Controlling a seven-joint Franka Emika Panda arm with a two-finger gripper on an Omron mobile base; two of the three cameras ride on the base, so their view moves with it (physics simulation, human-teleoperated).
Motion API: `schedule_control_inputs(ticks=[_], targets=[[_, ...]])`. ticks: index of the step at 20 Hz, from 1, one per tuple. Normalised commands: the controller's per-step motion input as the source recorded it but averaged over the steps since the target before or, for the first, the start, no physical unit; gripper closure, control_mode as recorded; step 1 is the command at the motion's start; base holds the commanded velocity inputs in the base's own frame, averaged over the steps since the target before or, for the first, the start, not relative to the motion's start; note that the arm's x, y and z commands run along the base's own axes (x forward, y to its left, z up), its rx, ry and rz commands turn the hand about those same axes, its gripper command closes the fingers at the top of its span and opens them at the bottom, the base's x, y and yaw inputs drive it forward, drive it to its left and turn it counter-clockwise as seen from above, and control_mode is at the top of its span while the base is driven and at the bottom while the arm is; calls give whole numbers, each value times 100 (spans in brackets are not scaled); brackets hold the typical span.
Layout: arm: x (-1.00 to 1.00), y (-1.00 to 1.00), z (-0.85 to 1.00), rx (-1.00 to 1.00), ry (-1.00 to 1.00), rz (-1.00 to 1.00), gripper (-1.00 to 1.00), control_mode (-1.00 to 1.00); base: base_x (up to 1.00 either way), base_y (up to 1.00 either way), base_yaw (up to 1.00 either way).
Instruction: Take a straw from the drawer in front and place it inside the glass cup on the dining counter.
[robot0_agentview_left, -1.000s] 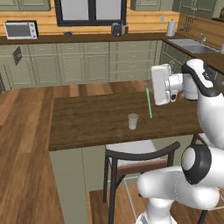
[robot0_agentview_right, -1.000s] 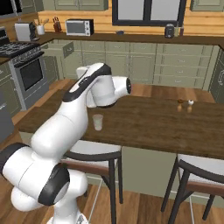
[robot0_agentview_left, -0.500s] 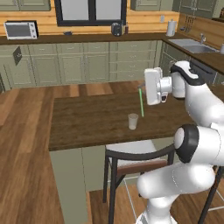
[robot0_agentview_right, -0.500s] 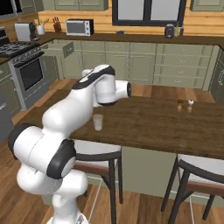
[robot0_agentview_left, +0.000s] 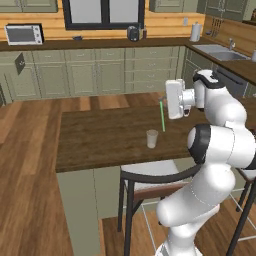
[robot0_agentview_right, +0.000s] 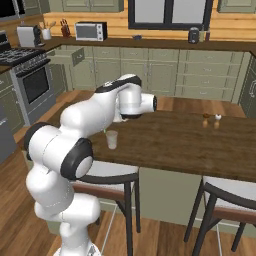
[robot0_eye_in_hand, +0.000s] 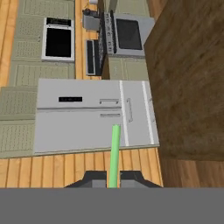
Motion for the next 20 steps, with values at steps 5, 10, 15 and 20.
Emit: schedule_control_inputs(ticks=[5,10,15,20], targets=[[5,-1,-12,1,0,0,100,-100,0,0,0],[0,4,-5,3,0,0,100,-100,0,0,0],[0,13,-12,2,0,0,100,-100,0,0,0],[8,17,-16,0,0,0,100,-100,0,0,0]])
